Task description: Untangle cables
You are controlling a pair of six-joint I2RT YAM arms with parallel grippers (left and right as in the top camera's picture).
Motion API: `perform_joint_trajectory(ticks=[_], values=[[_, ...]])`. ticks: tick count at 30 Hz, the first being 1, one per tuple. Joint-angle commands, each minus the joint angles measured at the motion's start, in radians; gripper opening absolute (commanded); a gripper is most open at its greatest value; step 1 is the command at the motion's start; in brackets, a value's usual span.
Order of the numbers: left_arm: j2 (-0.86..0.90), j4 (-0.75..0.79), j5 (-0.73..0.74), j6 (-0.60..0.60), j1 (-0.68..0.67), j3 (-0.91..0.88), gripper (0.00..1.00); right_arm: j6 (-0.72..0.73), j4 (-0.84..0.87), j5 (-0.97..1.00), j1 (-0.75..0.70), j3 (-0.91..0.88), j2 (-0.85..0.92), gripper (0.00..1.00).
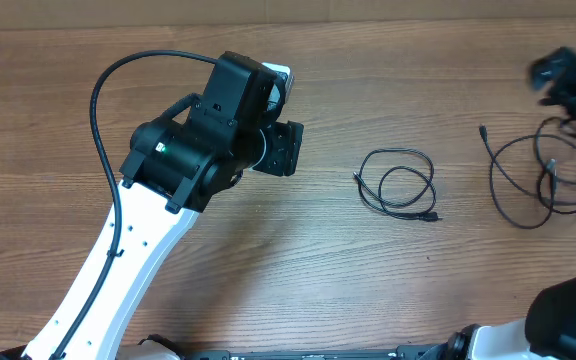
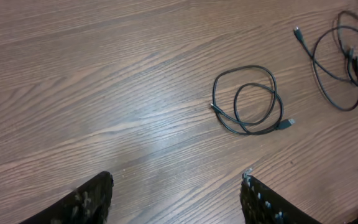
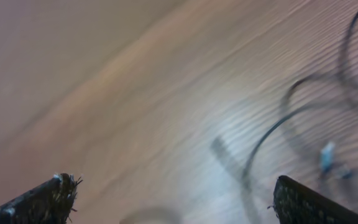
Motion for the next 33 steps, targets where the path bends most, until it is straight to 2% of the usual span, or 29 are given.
perform_joint_trajectory(ticks=[1, 6, 12, 17, 26, 28, 33], values=[[0.01, 0.0, -0.013, 0.013, 0.004, 0.006, 0.66, -0.069, -0.142, -0.079, 0.092, 0.008, -0.044, 1.0], [0.01, 0.0, -0.014, 0.013, 0.004, 0.005, 0.66, -0.096, -0.29, 0.029, 0.214, -0.022, -0.002, 1.0], [0.01, -0.002, -0.013, 0.013, 0.004, 0.006, 0.66, -0.073, -0.307, 0.095, 0.326, -0.122, 0.053, 1.0], [0.01, -0.019, -0.014, 0.013, 0.004, 0.005, 0.66, 0.174, -0.278, 0.185, 0.385, -0.253, 0.094, 1.0], [0.01, -0.022, -0.014, 0.013, 0.004, 0.005, 0.66, 0.438, -0.109, 0.196, 0.428, -0.453, 0.104, 1.0], [0.01, -0.022, -0.014, 0.013, 0.004, 0.006, 0.66, 0.532, -0.103, 0.194, 0.444, -0.485, 0.104, 1.0], [0.01, -0.022, -0.013, 0.013, 0.004, 0.005, 0.66, 0.623, -0.103, 0.193, 0.497, -0.515, 0.104, 1.0]])
